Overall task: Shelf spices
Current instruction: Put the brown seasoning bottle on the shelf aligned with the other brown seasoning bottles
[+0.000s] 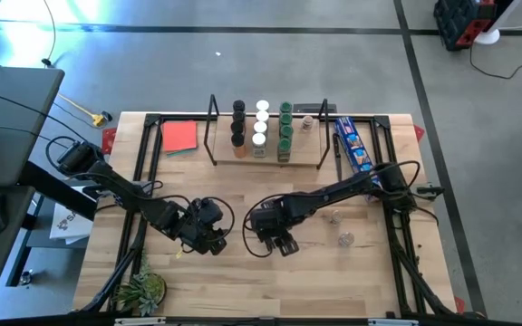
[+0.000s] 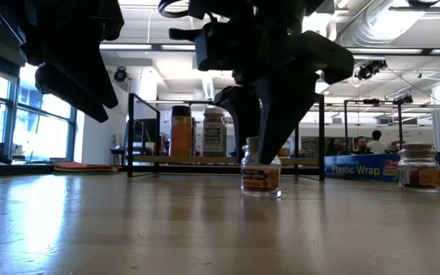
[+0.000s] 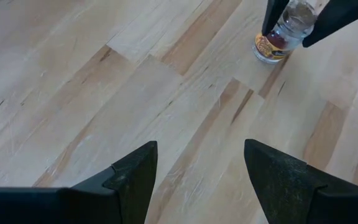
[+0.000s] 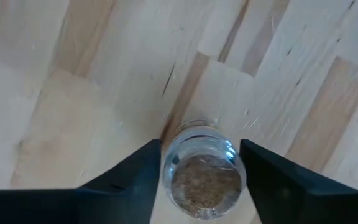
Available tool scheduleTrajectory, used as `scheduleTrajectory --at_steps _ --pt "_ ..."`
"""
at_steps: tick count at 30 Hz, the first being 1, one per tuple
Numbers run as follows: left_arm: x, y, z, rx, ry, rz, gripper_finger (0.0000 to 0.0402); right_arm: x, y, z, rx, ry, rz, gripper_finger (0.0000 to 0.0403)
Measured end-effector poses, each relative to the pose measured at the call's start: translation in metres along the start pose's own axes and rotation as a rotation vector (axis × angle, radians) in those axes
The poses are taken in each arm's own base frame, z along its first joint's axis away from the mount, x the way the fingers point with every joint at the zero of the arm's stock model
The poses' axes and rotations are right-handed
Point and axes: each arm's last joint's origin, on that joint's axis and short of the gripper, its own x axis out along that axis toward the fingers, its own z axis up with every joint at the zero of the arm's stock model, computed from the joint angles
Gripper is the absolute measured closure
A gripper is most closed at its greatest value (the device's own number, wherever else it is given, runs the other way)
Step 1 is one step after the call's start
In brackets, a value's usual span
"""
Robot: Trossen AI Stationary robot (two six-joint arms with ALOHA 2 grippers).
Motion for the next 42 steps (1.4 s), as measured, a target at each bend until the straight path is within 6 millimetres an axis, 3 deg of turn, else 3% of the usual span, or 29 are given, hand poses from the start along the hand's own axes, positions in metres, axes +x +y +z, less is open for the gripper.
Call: scheduleTrajectory --at_steps 3,5,9,14,18,22,27,33,42 --pt "0.000 0.000 0.000 0.001 0.000 0.000 0.0165 -0.001 0.000 -0.001 0.035 0.010 -0.025 0.0243" --pt "0.000 0.000 0.000 0.000 0.000 0.000 0.0165 -0.007 0.002 -0.004 0.034 0.042 -0.069 0.0245" --pt "0.000 0.000 0.000 0.000 -0.001 0.000 0.0165 -0.047 -0.004 -0.017 0.045 0.081 -0.155 0.0245" --pt "0.000 0.000 0.000 0.000 -0.001 0.001 0.0165 -0.113 -0.042 -0.047 0.133 0.084 -0.327 0.0245" --pt "0.000 0.000 0.000 0.000 -0.002 0.002 0.0165 -0.145 -0.088 -0.079 0.268 0.077 -0.363 0.0245" --pt "0.000 -0.001 0.000 -0.004 -0.007 -0.006 0.0165 -0.150 -0.131 -0.110 0.354 0.140 -0.362 0.0245" --pt "0.000 -0.003 0.001 -0.010 -0.020 -0.018 0.0165 -0.144 -0.170 -0.134 0.401 0.132 -0.319 0.0245" --pt "-0.001 -0.003 0.001 -0.001 -0.020 -0.018 0.0165 -0.134 -0.198 -0.153 0.453 0.132 -0.282 0.0245" --pt "-0.001 -0.003 0.001 0.017 -0.021 -0.018 0.0165 -0.119 -0.222 -0.166 0.471 0.134 -0.278 0.0245"
